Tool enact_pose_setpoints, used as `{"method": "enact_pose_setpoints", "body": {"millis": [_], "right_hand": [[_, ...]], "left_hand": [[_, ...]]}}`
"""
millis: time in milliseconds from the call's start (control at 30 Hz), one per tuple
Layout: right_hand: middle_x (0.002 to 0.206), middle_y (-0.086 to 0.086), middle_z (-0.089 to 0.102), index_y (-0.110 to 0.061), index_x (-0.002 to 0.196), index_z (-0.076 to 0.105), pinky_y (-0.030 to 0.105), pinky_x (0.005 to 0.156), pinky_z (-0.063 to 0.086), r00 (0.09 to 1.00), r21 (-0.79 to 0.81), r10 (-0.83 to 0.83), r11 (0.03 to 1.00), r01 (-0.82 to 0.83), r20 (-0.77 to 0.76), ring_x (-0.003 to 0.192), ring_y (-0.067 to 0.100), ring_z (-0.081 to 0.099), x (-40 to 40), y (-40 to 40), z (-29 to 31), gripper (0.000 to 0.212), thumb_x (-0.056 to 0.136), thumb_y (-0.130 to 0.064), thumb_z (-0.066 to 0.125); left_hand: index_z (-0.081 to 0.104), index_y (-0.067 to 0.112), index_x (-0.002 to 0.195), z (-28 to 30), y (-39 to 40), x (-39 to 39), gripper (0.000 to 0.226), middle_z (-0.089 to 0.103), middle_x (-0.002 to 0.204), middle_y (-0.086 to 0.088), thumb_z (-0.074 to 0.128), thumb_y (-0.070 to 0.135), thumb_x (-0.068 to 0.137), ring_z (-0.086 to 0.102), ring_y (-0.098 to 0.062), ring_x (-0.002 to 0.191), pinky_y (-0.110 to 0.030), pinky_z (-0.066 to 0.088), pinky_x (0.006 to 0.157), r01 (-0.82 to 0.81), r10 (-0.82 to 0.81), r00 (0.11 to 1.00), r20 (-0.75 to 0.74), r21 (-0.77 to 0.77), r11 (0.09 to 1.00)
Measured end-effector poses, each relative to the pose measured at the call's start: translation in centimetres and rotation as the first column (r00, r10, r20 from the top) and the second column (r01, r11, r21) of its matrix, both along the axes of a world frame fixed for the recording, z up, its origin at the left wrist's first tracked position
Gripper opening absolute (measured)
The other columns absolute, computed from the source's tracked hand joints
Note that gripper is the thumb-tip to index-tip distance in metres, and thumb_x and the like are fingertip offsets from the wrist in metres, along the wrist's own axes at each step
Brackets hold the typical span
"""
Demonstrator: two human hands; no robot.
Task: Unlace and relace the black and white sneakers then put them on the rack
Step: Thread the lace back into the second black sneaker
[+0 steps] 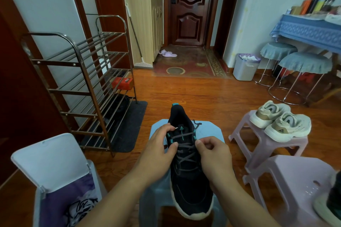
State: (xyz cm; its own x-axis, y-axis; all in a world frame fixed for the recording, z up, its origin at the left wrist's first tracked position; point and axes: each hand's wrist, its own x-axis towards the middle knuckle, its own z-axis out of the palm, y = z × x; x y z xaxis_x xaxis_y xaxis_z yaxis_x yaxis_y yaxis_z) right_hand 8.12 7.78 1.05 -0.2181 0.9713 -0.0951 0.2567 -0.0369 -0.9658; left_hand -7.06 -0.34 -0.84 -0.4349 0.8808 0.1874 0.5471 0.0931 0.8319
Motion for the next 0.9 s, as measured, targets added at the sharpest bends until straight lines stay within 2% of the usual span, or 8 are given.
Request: {"method": "enact_pose_setpoints", "body": {"millis": [133, 333, 533, 667, 733, 800, 867, 900], "right_hand": [[0.081, -0.001, 0.072, -0.021, 0.086, 0.07, 0.041, 0.078, 0.06, 0.996, -0.016, -0.06, 0.998, 0.06, -0.058, 0.08, 0.017, 0.07, -0.4, 0.0, -0.1, 0.009, 0.094, -0.021, 0.067], [0.077, -0.01, 0.067, -0.028, 0.094, 0.063, 0.007, 0.058, 0.042, 0.989, 0.248, -0.011, 0.968, -0.026, 0.146, 0.07, -0.002, 0.06, -0.8, 0.3, 0.7, 0.009, 0.091, -0.026, 0.072], [0.069, -0.011, 0.059, -0.025, 0.079, 0.059, 0.019, 0.057, 0.036, 0.888, 0.488, -0.072, 0.854, -0.18, 0.455, 0.069, 0.005, 0.055, -1.8, 0.6, 1.1, 0.016, 0.093, -0.03, 0.065], [0.06, -0.006, 0.05, -0.018, 0.066, 0.05, 0.02, 0.05, 0.026, 0.852, 0.586, -0.12, 0.774, -0.241, 0.51, 0.063, 0.013, 0.048, -2.1, 1.1, 1.2, 0.026, 0.088, -0.02, 0.063], [0.061, -0.006, 0.053, -0.019, 0.066, 0.055, 0.02, 0.052, 0.032, 0.904, 0.587, -0.052, 0.776, -0.23, 0.424, 0.062, 0.01, 0.05, -1.8, 1.2, 1.7, 0.023, 0.087, -0.016, 0.065], [0.07, -0.006, 0.06, -0.022, 0.075, 0.061, 0.018, 0.057, 0.042, 0.989, 0.498, 0.07, 0.858, -0.128, 0.133, 0.064, 0.006, 0.055, -1.1, 1.5, 4.2, 0.019, 0.091, -0.013, 0.063], [0.081, -0.003, 0.061, -0.02, 0.085, 0.062, 0.02, 0.063, 0.046, 0.974, 0.334, 0.013, 0.94, 0.065, -0.225, 0.071, 0.007, 0.055, 0.8, 4.6, 6.7, 0.015, 0.095, -0.009, 0.059], [0.086, -0.001, 0.059, -0.017, 0.09, 0.061, 0.023, 0.063, 0.045, 0.958, 0.269, -0.072, 0.952, 0.149, -0.277, 0.075, 0.01, 0.054, 2.2, 6.8, 7.6, 0.014, 0.095, -0.005, 0.057]], "left_hand": [[0.045, 0.043, 0.138, 0.1, 0.1, 0.1, 0.041, 0.039, 0.151, 0.024, 0.057, 0.029, 0.101, 0.037, 0.004, 0.139, -0.04, 0.047, 0.111, -0.005, 0.005, 1.0, -0.01, -0.004, 1.0], [0.046, 0.044, 0.136, 0.1, 0.1, 0.0, 0.041, 0.041, 0.15, 0.024, 0.059, 0.029, 0.1, 0.039, 0.004, 0.139, -0.04, 0.047, 0.11, -0.004, 0.004, 1.0, -0.001, 0.003, 1.0], [0.045, 0.042, 0.139, 0.3, 0.0, 0.0, 0.042, 0.039, 0.153, 0.021, 0.058, 0.03, 0.101, 0.035, 0.004, 0.141, -0.04, 0.044, 0.113, 0.01, -0.011, 0.999, -0.033, -0.02, 1.0], [0.043, 0.039, 0.141, 0.8, 0.0, 0.1, 0.043, 0.041, 0.15, 0.021, 0.057, 0.03, 0.101, 0.038, 0.005, 0.137, -0.035, 0.042, 0.114, 0.003, -0.006, 0.997, -0.082, -0.041, 0.999], [0.044, 0.037, 0.141, 0.9, -0.1, 0.2, 0.043, 0.044, 0.145, 0.023, 0.058, 0.031, 0.101, 0.042, 0.006, 0.131, -0.032, 0.043, 0.111, -0.009, 0.005, 0.995, -0.095, -0.041, 0.999], [0.044, 0.035, 0.142, 0.9, -0.2, 0.2, 0.044, 0.043, 0.144, 0.023, 0.059, 0.03, 0.101, 0.039, 0.009, 0.129, -0.027, 0.04, 0.111, -0.006, 0.002, 0.995, -0.098, -0.043, 0.999], [0.043, 0.033, 0.144, 0.9, -0.2, 0.2, 0.045, 0.04, 0.146, 0.023, 0.058, 0.03, 0.102, 0.034, 0.012, 0.127, -0.021, 0.034, 0.108, -0.001, -0.003, 0.995, -0.102, -0.044, 0.999], [0.042, 0.033, 0.145, 0.9, -0.3, 0.2, 0.045, 0.039, 0.147, 0.023, 0.057, 0.031, 0.102, 0.033, 0.011, 0.128, -0.02, 0.032, 0.107, -0.003, -0.001, 0.995, -0.102, -0.043, 0.999]]}}
